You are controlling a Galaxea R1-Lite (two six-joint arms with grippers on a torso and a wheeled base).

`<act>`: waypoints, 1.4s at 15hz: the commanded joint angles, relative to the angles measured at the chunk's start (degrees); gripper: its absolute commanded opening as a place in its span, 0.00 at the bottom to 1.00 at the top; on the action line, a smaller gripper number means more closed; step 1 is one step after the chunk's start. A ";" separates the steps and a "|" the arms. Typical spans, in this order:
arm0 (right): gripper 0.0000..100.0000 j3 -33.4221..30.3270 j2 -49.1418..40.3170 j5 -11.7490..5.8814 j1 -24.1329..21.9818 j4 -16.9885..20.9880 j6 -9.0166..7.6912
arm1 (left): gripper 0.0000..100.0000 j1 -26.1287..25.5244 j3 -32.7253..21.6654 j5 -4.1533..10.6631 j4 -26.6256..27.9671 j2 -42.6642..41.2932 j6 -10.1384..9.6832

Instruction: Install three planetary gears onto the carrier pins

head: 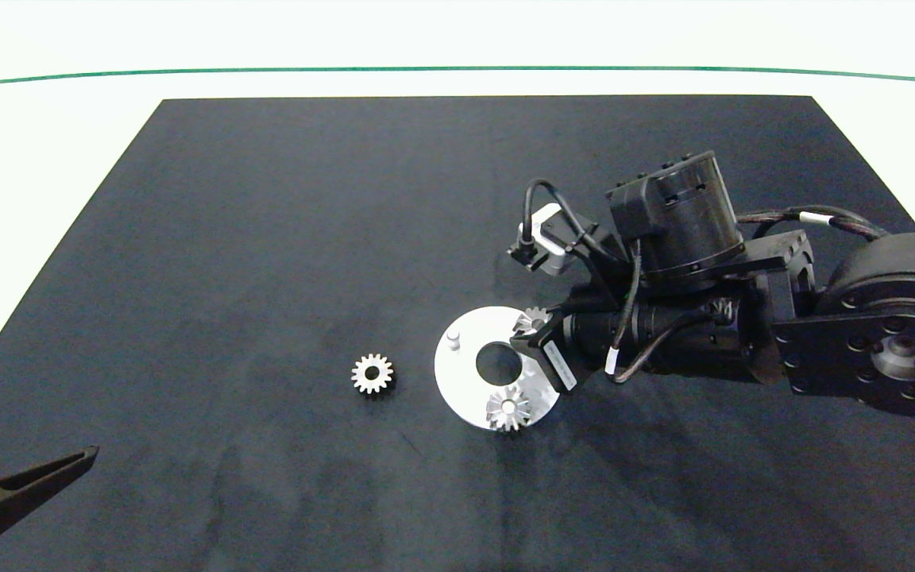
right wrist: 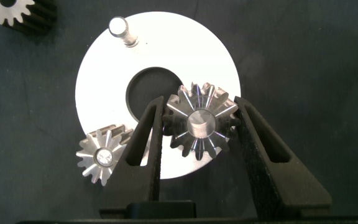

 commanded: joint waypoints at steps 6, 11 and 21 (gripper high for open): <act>0.04 -0.88 0.98 -1.65 -1.04 0.22 -0.19 | 1.00 -0.01 -0.01 -0.03 0.21 -0.09 0.13; 0.04 -1.23 1.07 -1.74 -1.83 0.66 -0.28 | 1.00 -0.01 -0.01 -0.03 0.21 -0.09 0.13; 0.04 -1.23 1.86 -1.65 -1.83 0.22 -0.10 | 1.00 -0.01 -0.01 -0.03 0.21 -0.18 0.13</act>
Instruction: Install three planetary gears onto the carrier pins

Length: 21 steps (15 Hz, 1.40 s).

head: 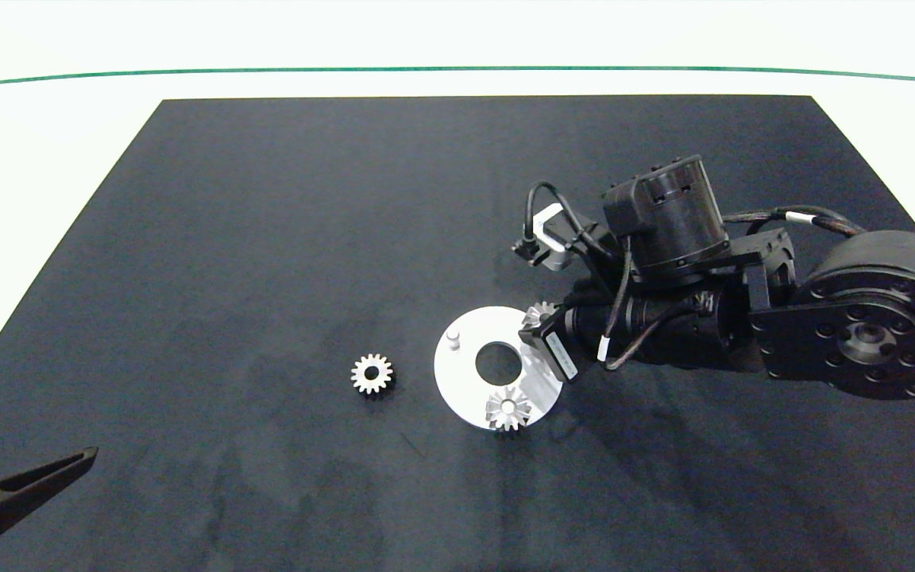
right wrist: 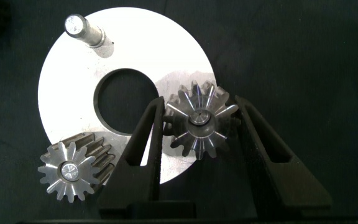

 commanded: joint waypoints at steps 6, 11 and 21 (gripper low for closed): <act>1.00 0.06 0.07 -0.01 -0.32 -0.15 -0.03 | 1.00 0.01 0.08 0.00 0.15 0.02 0.10; 1.00 1.12 -2.21 0.07 0.03 -0.06 0.24 | 1.00 -0.08 0.17 0.00 0.15 0.02 0.10; 1.00 22.39 -44.05 0.07 -8.75 13.38 0.24 | 1.00 -0.78 10.45 0.00 -21.91 12.85 0.10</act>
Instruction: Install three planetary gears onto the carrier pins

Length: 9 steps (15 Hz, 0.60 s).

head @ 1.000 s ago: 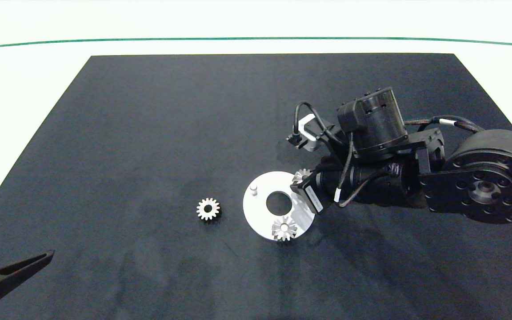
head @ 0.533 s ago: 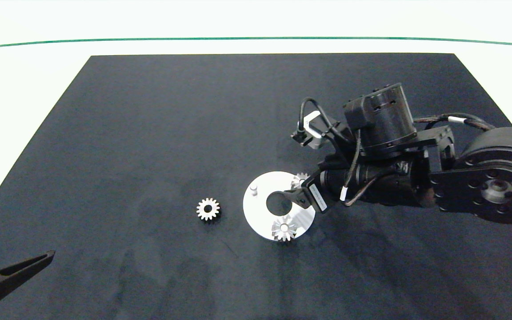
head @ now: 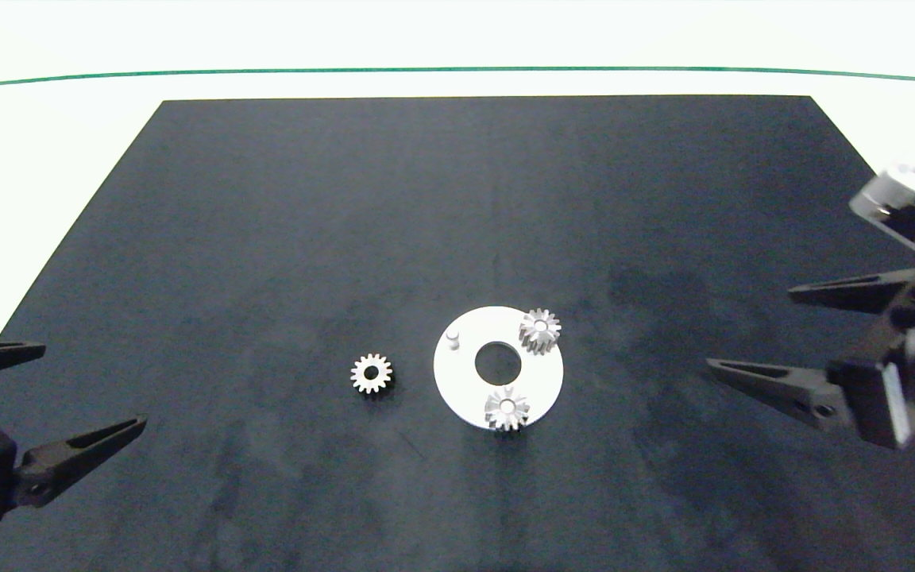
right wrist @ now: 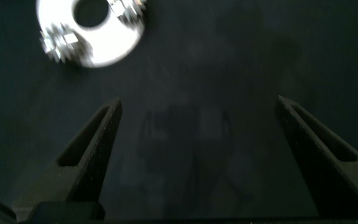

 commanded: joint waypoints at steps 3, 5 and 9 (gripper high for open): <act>1.00 5.49 -9.39 -0.21 -3.03 1.82 -0.25 | 1.00 -2.72 7.37 0.29 -15.95 10.97 1.55; 1.00 5.49 -9.21 -0.21 -3.47 1.65 -0.43 | 1.00 -5.97 5.61 0.38 -12.96 13.52 0.85; 1.00 5.32 -9.13 -0.04 -5.49 1.56 -2.10 | 1.00 -8.08 3.50 0.38 -11.73 18.70 -1.26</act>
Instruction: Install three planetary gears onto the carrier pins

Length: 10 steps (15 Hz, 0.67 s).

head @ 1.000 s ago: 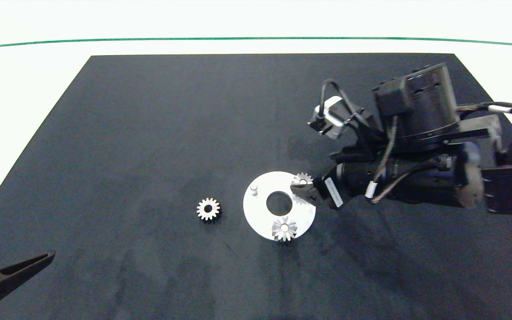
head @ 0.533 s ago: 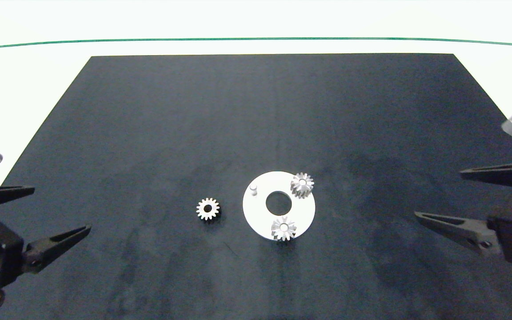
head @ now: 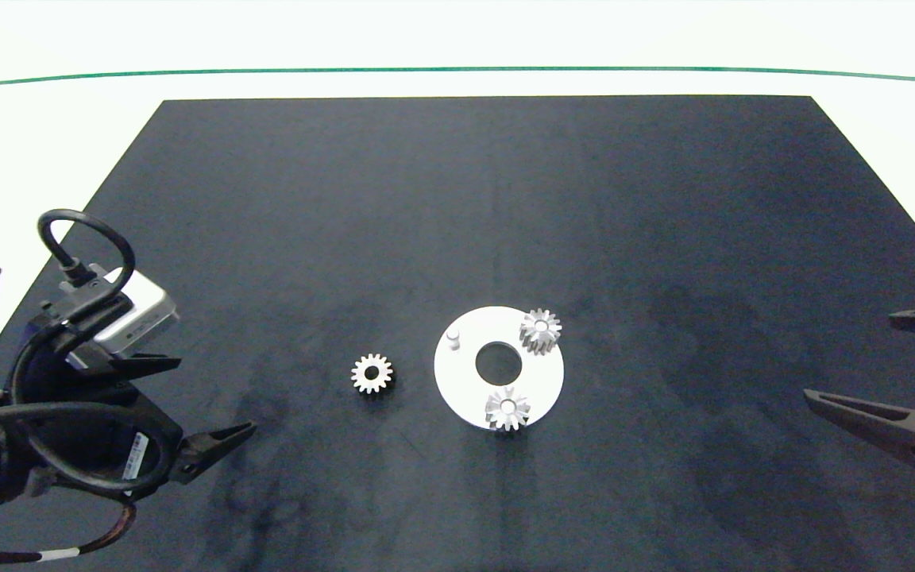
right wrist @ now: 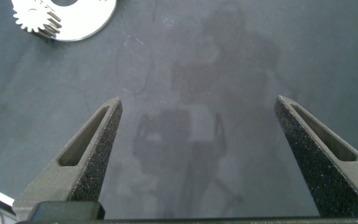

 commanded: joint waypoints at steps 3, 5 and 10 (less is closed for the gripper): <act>1.00 -0.08 0.21 0.16 -1.24 -0.09 -0.78 | 1.00 -3.31 -3.68 0.06 3.95 5.70 -1.88; 1.00 -0.17 0.21 0.16 -1.68 -0.09 -0.87 | 1.00 -8.40 -5.09 0.24 4.56 7.64 -4.52; 1.00 -0.44 0.21 0.69 -2.82 -0.09 -1.40 | 1.00 -14.12 -9.13 5.16 3.07 12.12 -7.59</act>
